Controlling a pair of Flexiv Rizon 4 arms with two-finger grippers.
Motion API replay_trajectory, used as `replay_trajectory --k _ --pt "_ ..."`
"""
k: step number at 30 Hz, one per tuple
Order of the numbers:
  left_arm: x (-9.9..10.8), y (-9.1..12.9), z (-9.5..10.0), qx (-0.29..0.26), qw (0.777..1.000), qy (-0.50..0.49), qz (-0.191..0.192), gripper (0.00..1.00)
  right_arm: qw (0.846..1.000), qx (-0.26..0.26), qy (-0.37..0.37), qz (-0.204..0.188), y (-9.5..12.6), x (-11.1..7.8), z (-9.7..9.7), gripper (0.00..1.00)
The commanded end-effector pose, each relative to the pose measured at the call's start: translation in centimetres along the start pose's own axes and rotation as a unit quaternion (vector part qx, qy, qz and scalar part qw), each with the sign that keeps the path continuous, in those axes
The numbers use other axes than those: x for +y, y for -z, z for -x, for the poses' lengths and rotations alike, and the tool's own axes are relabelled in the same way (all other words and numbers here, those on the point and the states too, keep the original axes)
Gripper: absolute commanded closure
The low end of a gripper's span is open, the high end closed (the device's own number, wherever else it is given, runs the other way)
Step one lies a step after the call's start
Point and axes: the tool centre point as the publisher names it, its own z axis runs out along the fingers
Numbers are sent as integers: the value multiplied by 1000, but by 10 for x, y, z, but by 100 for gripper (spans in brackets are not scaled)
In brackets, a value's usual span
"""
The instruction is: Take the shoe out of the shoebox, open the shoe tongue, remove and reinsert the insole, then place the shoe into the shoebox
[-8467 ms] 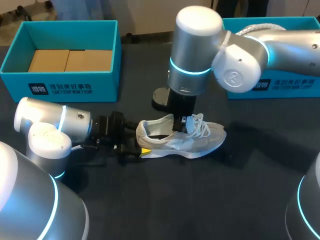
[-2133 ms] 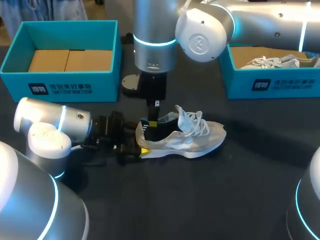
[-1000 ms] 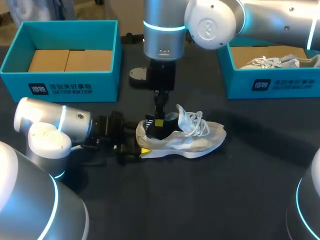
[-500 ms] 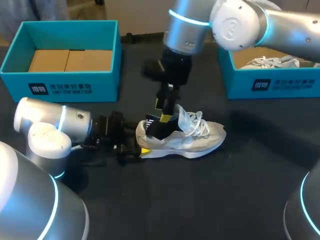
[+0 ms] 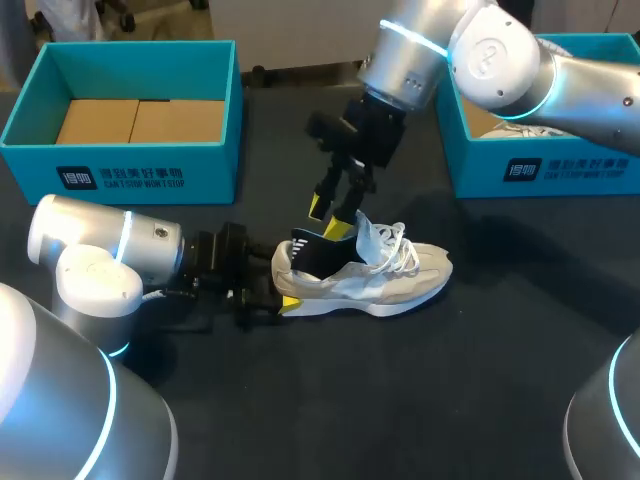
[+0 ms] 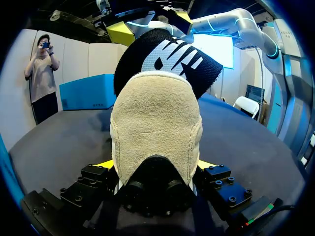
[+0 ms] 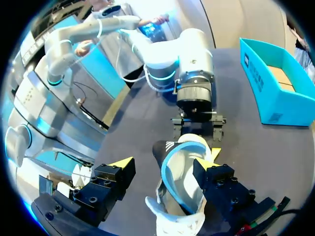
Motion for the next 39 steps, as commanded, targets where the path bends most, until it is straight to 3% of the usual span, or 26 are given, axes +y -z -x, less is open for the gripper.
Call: replay_trajectory --k 1,13,18,24,30,36,37,38,39 --pt "4 -2 0 -1 1000 0 0 100 1000 10 -3 16 -10 -3 4 23" --pt "4 -2 0 -1 1000 0 0 100 998 41 34 23 -27 -2 12 24" --pt "4 -2 0 -1 1000 0 0 100 998 49 36 22 -30 -1 12 36" --pt "4 -2 0 -1 1000 0 0 100 997 67 38 18 -35 3 12 34" --pt "4 -2 0 -1 1000 0 0 100 996 81 39 22 -44 3 13 41" --pt "4 -2 0 -1 1000 0 0 100 996 85 26 20 -46 -3 14 69" --pt "4 -2 0 -1 1000 0 0 100 996 85 26 19 -45 -3 14 77" --pt "4 -2 0 -1 1000 0 0 100 996 85 25 19 -44 -4 13 93" --pt "4 -2 0 -1 1000 0 0 100 996 85 25 19 -44 -4 13 100"
